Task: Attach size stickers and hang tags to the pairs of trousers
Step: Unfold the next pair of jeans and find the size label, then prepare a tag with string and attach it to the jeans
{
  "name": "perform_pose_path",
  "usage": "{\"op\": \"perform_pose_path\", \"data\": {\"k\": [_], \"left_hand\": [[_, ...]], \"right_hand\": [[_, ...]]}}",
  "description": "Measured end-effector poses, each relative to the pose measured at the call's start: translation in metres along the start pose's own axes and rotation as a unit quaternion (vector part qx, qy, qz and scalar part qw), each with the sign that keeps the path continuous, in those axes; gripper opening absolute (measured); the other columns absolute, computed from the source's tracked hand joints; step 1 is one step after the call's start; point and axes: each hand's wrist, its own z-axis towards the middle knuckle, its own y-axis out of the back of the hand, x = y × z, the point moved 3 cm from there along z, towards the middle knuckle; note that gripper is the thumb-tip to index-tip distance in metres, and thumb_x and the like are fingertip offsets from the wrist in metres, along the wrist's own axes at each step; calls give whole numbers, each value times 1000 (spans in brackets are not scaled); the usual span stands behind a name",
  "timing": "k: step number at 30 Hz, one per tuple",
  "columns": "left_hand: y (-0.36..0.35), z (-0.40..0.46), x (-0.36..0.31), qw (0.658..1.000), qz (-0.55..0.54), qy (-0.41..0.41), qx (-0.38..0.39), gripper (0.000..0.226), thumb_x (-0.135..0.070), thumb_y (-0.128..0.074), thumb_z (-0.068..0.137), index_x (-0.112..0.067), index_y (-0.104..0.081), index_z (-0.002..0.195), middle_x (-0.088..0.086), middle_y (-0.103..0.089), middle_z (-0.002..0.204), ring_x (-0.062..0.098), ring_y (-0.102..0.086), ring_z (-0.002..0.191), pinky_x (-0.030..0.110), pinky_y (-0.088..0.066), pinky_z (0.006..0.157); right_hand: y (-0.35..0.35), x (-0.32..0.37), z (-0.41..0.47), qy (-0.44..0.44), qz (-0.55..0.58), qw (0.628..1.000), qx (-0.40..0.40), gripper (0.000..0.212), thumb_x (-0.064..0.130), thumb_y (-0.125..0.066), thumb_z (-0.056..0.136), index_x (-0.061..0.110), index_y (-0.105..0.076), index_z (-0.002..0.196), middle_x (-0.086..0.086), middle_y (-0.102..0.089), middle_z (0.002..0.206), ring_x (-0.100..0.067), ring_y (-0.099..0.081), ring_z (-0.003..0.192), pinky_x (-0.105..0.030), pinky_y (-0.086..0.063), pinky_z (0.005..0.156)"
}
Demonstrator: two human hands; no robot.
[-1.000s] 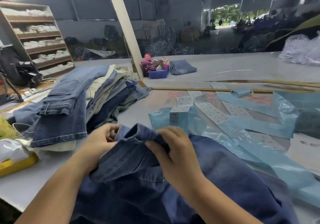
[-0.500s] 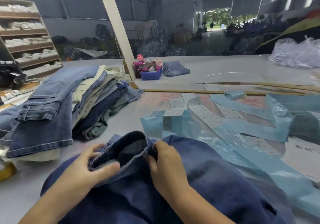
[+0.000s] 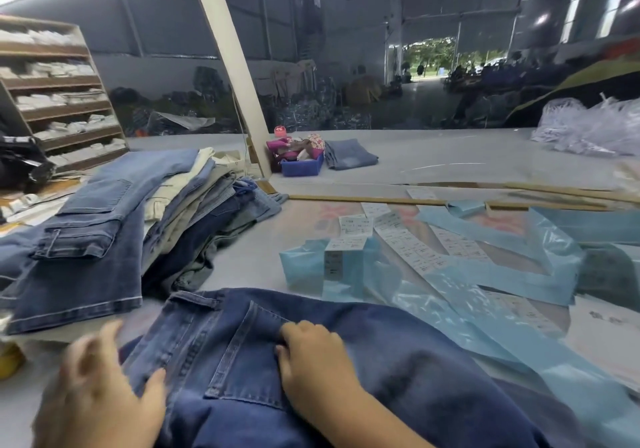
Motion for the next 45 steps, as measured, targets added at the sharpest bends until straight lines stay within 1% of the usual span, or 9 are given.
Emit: {"op": "perform_pose_path", "data": {"k": [3, 6, 12, 17, 21, 26, 33, 41, 45], "left_hand": [[-15, 9, -41, 991, 81, -88, -61, 64, -43, -49, 81, 3, -59, 125, 27, -59, 126, 47, -57, 112, 56, -43, 92], [-50, 6, -69, 970, 169, -94, 148, 95, -74, -5, 88, -12, -66, 127, 21, -58, 134, 44, -58, 120, 59, -45, 95], [-91, 36, -84, 948, 247, -33, 200, 80, -79, -11, 85, -41, 5, 154, -7, 16, 163, 21, 10, 151, 49, -1, 121], [-143, 17, -157, 905, 293, -124, 281, 63, -52, -23, 95, -27, -19, 153, 6, -15, 162, 30, -14, 148, 49, -18, 117], [-155, 33, -227, 916, 173, -244, 267, 34, -36, -43, 92, -24, -54, 122, 0, -61, 123, 22, -58, 113, 31, -47, 90], [-204, 21, -313, 882, 100, -326, 324, 43, -39, -50, 89, -30, -49, 131, -4, -56, 134, 19, -52, 121, 33, -43, 98], [-283, 1, -355, 811, 170, -453, 330, 69, -41, -57, 86, -31, -26, 147, 4, -41, 138, 30, -43, 122, 42, -39, 98], [-285, 55, -333, 908, 87, -342, 225, 36, -20, -51, 81, -32, -62, 113, -9, -58, 108, 18, -55, 107, 32, -45, 87], [-294, 72, -322, 913, 111, -308, 245, 58, -18, -48, 84, -39, -45, 138, -11, -47, 136, 18, -47, 121, 29, -39, 100]], "right_hand": [[-2, -3, -13, 23, 38, 999, 29, 31, 42, -41, 97, 19, -55, 112, -7, -52, 119, -30, -46, 113, -39, -37, 94], [17, -12, -31, 58, 5, 997, 53, 32, 46, -46, 91, 20, -59, 106, -8, -55, 117, -32, -48, 113, -44, -33, 98], [55, -123, -76, -204, -120, 971, 25, 71, 63, -32, 92, 26, -19, 152, -8, -13, 161, -31, -7, 148, -60, 8, 114], [32, -151, -104, -240, -21, 967, 86, 78, 67, -28, 92, 24, -12, 155, -7, -26, 155, -26, -29, 137, -47, -18, 113], [60, -160, -111, -226, 81, 971, 19, 59, 57, -48, 89, 28, -46, 140, -1, -50, 142, -19, -46, 130, -32, -32, 109], [103, -208, -138, -274, 26, 956, -98, 36, 39, -49, 92, 25, -54, 125, 3, -56, 132, -19, -47, 123, -33, -37, 104], [89, -257, -148, -347, -32, 937, -9, 47, 40, -48, 89, 28, -42, 133, 4, -43, 139, -20, -40, 126, -30, -36, 104], [94, -261, -116, -263, 96, 960, 15, 45, 43, -50, 96, 31, -42, 138, 12, -44, 138, -7, -43, 126, -16, -34, 102], [109, -272, -110, -271, 79, 955, -90, 38, 46, -52, 92, 43, -46, 130, 29, -44, 131, 9, -36, 123, 4, -17, 87]]}}
